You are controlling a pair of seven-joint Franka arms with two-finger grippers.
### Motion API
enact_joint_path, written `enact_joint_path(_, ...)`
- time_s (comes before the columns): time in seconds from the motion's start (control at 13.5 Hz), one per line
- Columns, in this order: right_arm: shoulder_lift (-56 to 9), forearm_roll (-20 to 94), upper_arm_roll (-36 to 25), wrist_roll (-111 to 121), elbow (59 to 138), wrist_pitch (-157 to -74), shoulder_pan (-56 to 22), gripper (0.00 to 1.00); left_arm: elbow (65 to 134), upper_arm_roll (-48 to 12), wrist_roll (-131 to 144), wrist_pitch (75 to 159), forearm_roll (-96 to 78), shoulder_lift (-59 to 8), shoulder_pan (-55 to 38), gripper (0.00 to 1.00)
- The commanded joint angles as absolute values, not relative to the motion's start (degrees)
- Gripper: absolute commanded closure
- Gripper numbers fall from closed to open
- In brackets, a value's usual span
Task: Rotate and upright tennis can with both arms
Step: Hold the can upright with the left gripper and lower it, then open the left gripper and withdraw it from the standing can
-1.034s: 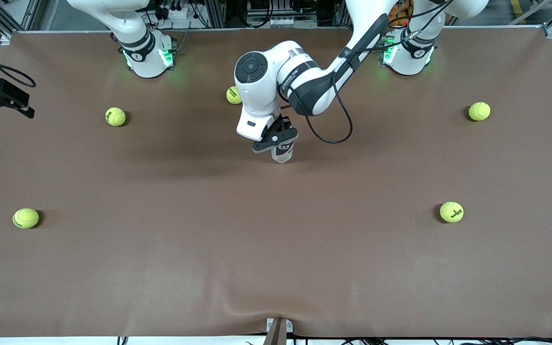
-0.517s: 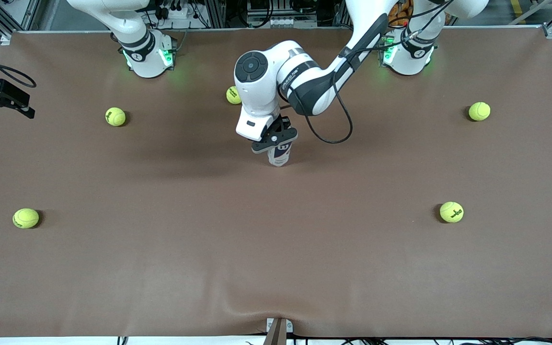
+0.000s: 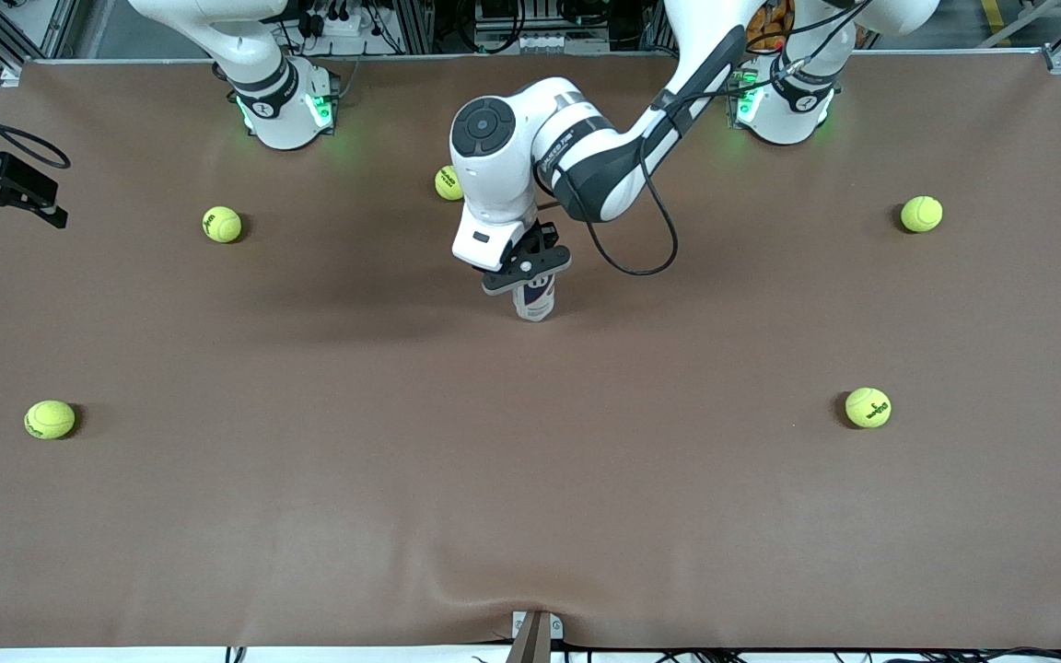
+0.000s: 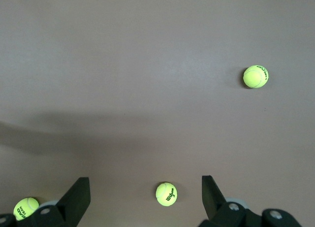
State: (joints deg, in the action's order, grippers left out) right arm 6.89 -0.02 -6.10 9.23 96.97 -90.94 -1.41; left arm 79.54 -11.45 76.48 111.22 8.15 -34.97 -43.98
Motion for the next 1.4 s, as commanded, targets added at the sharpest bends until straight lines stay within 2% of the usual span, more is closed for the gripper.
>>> enact_joint_path(0.0,7.21,0.79,-6.59,9.4,97.29,-91.49,-2.2,0.0,78.31,-11.25,79.27,111.18,9.14,-34.46,-44.47,0.32)
enact_joint_path(0.15,7.21,0.79,-6.59,9.4,97.38,-92.28,-2.28,0.0,78.31,-11.34,79.63,111.18,9.05,-33.41,-44.12,0.02)
enact_joint_path(0.22,7.21,0.79,-6.59,9.4,97.47,-92.63,-2.29,0.0,78.31,-11.34,79.45,111.09,9.14,-32.88,-44.12,0.0)
enact_joint_path(0.52,7.12,0.79,-6.5,9.32,97.56,-92.81,-2.37,0.0,78.22,-11.43,78.67,111.09,9.05,-31.65,-42.98,0.0)
enact_joint_path(1.33,7.12,0.79,-6.5,9.14,97.65,-92.81,-2.9,0.0,78.31,-11.51,69.9,110.22,9.05,-26.37,-31.21,0.0)
